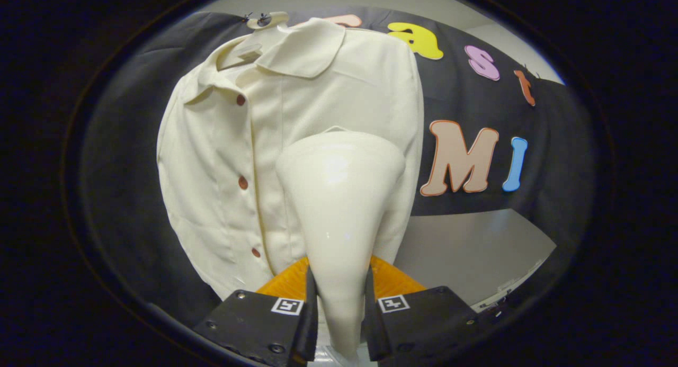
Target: Iron the clothes twice with a garment steamer, once on the left side and once on the right side.
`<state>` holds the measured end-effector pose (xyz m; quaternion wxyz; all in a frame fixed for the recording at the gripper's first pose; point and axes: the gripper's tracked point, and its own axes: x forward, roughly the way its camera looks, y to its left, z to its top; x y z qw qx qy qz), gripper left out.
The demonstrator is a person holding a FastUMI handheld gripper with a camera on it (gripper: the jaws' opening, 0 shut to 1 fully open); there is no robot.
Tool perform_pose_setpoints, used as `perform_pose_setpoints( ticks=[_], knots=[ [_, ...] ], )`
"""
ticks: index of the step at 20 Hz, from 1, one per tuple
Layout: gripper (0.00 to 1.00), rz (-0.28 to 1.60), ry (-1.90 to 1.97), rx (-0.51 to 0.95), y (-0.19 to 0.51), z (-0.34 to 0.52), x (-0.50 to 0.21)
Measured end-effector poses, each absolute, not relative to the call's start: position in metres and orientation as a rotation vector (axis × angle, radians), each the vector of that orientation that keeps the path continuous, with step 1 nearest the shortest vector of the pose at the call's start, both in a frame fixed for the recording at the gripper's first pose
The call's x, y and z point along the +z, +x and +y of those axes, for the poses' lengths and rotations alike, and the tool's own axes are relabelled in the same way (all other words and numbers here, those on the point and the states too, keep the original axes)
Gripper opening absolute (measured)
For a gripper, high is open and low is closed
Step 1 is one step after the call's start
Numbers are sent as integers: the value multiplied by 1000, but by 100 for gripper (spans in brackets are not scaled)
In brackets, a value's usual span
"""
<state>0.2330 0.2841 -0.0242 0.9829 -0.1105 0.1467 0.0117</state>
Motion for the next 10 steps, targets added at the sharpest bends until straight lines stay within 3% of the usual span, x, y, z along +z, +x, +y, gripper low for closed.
perform_pose_setpoints(
  ticks=[10],
  knots=[
    [37, 421, -178, -29, 236, 270, -103]
  ],
)
